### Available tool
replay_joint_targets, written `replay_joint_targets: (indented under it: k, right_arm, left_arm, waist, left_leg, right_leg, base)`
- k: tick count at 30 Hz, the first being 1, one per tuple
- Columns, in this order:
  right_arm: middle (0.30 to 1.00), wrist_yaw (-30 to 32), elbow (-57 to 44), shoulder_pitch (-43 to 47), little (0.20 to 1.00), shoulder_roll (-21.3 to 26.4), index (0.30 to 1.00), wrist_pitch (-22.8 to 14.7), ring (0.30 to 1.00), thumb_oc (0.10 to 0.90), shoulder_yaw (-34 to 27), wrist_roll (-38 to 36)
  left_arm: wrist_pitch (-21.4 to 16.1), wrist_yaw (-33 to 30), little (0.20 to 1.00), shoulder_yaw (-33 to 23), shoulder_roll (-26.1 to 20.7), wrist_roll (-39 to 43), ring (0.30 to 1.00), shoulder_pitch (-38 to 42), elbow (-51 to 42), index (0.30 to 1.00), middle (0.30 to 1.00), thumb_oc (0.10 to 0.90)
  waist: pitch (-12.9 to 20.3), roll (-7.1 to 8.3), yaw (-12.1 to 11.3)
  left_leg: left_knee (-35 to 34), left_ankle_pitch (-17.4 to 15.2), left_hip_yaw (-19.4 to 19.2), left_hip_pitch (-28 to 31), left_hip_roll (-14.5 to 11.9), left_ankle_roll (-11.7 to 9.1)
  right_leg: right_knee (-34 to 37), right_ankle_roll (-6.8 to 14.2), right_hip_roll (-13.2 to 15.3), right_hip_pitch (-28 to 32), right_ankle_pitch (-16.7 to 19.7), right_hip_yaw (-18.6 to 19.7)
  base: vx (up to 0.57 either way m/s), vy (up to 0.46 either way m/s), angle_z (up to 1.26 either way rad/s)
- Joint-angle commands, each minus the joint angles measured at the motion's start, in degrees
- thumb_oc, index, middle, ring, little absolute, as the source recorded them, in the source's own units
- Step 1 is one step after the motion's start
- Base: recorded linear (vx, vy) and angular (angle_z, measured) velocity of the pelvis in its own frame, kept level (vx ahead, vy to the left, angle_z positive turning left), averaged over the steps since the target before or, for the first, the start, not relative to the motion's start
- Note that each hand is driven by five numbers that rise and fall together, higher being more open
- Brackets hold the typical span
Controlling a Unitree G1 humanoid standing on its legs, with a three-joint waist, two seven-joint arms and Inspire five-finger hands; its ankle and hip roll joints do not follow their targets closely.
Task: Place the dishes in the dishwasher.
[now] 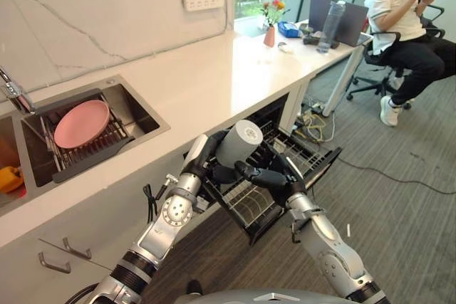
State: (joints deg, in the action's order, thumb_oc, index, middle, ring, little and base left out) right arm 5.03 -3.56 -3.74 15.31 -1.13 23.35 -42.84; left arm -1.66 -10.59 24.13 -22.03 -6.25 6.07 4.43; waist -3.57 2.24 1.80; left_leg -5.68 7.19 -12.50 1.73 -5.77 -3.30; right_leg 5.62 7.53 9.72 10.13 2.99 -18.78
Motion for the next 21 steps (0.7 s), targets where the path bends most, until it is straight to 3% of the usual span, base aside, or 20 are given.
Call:
replay_joint_targets:
  k: [1, 11, 14, 21]
  right_arm:
    - [0.9, 0.0, -4.2, 10.2, 0.9, -4.0, 0.9, -5.7, 0.9, 0.8, 0.2, -1.0]
    - [0.9, 6.5, -2.1, 15.2, 0.9, -8.3, 0.9, -7.0, 0.9, 0.8, 4.0, -1.2]
    - [0.9, 9.1, -0.3, 18.1, 0.9, -10.7, 0.9, -7.7, 0.9, 0.8, 6.3, -2.8]
    - [0.9, 13.3, 2.9, 22.7, 0.9, -14.3, 0.9, -10.0, 0.9, 0.8, 8.6, -5.4]
  left_arm:
    - [-3.8, -2.9, 0.3, 3.2, 2.4, -0.8, 0.3, 13.2, 2.4, 0.3, 0.3, 0.4]
    - [-2.7, -8.4, 0.3, 6.2, 3.8, -4.7, 0.3, 15.7, 5.0, 0.3, 0.3, 0.4]
    - [-2.0, -12.9, 0.3, 8.9, 5.4, -8.6, 0.3, 20.5, 9.9, 0.3, 0.3, 0.4]
    - [-1.2, -16.5, 0.3, 13.4, 7.2, -13.1, 0.3, 25.0, 14.3, 0.3, 0.3, 0.4]
  waist:
    - [0.3, -1.83, -1.7]
    - [0.0, -2.05, -2.5]
    - [-0.1, -1.98, -2.6]
    - [-0.4, -2.11, -2.9]
  left_leg:
    - [0.7, -6.9, 0.5, 4.4, -2.2, -2.4]
    - [0.7, -6.9, 1.1, 3.8, -1.8, -2.3]
    - [0.7, -6.8, 1.3, 3.4, -1.7, -2.3]
    - [0.7, -6.5, 1.7, 3.1, -1.6, -2.2]
  right_leg:
    - [-0.6, 3.5, 2.4, -4.1, -0.3, -2.2]
    - [-0.6, 3.3, 2.6, -4.2, 0.4, -2.4]
    - [-0.6, 3.2, 2.6, -4.3, 0.6, -2.5]
    - [-0.8, 3.1, 2.7, -4.4, 0.8, -2.9]
  base:
    - [0.0, 0.007, 0.06]
    - [0.0, 0.002, 0.03]
    - [-0.01, -0.002, 0.02]
    - [0.0, 0.0, 0.02]
